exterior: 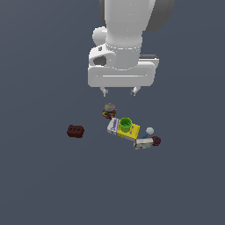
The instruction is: Pick up a designated object from a clutter of objects.
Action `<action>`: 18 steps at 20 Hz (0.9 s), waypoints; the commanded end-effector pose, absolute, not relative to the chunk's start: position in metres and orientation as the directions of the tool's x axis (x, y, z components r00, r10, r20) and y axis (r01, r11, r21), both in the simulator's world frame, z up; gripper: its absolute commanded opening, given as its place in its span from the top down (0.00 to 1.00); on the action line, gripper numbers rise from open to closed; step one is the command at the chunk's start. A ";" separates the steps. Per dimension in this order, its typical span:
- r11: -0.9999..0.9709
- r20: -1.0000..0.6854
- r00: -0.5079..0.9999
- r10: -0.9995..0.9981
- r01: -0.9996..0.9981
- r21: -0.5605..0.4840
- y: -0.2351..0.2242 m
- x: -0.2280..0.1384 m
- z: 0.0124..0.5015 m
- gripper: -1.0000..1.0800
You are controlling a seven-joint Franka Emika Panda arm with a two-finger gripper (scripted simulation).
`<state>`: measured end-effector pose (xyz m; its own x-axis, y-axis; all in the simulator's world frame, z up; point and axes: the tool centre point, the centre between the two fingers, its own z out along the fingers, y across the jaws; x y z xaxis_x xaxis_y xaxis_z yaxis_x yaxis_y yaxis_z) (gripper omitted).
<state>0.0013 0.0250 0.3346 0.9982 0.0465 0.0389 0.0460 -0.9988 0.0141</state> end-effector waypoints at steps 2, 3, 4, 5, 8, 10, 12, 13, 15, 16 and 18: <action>-0.999 0.039 0.998 0.046 0.045 0.014 0.025 0.001 0.334 0.04; -0.999 0.037 0.998 0.044 0.043 0.014 0.024 0.001 0.333 0.04; -0.999 0.036 0.999 0.040 0.040 0.015 0.024 0.001 0.331 0.04; -0.999 0.033 0.999 0.036 0.035 0.015 0.022 0.000 0.328 0.04; -1.000 0.026 0.999 0.023 0.023 0.017 0.018 -0.002 0.320 0.04; -1.000 0.024 0.999 0.022 0.021 0.017 0.017 -0.002 0.318 0.04; -1.000 0.024 0.999 0.022 0.022 0.017 0.017 -0.002 0.319 0.04; -1.000 0.024 0.999 0.022 0.022 0.017 0.017 -0.002 0.318 0.04; -1.000 0.025 1.000 0.019 0.018 0.017 0.019 -0.001 0.317 0.04; -1.000 0.024 1.000 0.016 0.015 0.017 0.020 0.000 0.315 0.04; -1.000 0.024 1.000 0.008 0.007 0.017 0.023 0.001 0.311 0.04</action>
<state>0.0003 0.0207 0.3140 0.9996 0.0124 0.0249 0.0120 -0.9998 0.0168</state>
